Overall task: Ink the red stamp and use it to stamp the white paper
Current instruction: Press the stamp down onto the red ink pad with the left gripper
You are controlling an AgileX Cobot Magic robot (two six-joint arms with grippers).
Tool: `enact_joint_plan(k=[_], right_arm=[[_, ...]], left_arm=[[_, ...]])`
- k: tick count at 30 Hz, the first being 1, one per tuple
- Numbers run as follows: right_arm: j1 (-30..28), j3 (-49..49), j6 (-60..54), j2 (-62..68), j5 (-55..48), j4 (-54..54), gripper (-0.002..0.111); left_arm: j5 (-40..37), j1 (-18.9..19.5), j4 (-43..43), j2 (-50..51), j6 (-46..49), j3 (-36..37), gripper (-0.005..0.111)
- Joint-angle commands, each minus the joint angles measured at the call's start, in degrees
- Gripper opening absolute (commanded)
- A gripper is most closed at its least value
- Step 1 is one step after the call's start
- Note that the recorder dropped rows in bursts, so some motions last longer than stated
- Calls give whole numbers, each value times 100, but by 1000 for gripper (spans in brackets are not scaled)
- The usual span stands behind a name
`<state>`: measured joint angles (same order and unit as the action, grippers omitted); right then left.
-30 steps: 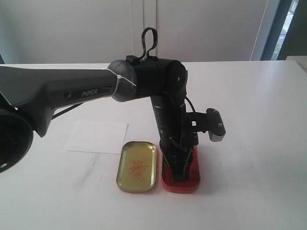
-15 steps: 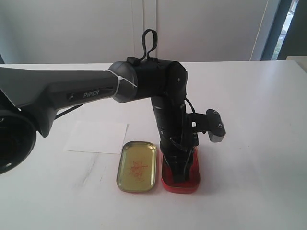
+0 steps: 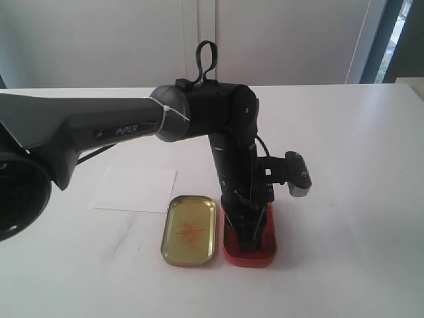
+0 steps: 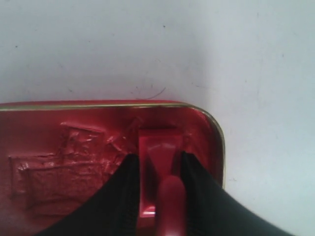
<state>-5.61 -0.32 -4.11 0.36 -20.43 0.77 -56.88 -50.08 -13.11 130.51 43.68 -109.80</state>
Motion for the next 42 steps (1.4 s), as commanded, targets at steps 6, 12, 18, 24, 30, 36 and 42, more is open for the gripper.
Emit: enact_joint_plan(k=[6,12,18,24,30,36,42], right_arm=[[-18,32,1,-36,81,-47,0],[-18,32,1,-36,81,-47,0],[-18,32,1,-36,81,-47,0],[-18,32,1,-36,81,-47,0],[-18,32,1,-36,81,-47,0],[-18,32,1,-36,81,-47,0],[-18,32,1,-36,81,-47,0]], left_arm=[[-113,-36,-33,208,6,71,0],[-102,-36,-33,208,6,71,0],[-102,-36,-33,208,6,71,0],[-102,-36,-33,208,6,71,0],[-161,-36,-12,186,6,45,0],[-161,-36,44,74,-18,35,0],[-161,-36,54,-62,-18,35,0]])
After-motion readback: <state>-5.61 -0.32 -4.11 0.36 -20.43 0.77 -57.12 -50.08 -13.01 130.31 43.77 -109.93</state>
